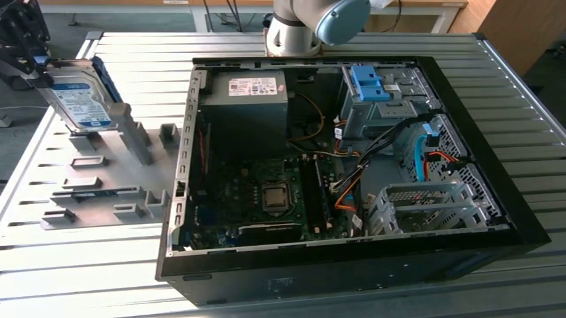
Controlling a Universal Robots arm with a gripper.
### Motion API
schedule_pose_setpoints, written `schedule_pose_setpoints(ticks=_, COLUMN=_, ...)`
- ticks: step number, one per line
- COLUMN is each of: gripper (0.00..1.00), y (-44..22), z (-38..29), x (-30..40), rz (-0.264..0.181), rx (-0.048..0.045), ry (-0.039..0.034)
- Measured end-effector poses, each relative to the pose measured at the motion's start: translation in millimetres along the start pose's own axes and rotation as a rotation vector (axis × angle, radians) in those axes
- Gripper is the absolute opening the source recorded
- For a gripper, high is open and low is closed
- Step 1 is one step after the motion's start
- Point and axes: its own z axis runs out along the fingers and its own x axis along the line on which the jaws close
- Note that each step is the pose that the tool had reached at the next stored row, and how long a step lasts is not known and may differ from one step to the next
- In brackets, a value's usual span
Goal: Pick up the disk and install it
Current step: 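Pick up the disk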
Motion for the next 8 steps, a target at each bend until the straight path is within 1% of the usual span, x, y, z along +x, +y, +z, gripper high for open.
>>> schedule_pose_setpoints(ticks=8, gripper=0.37, y=0.0, z=-0.8, x=0.0, rz=0.0, rx=-0.0002, ry=0.0001)
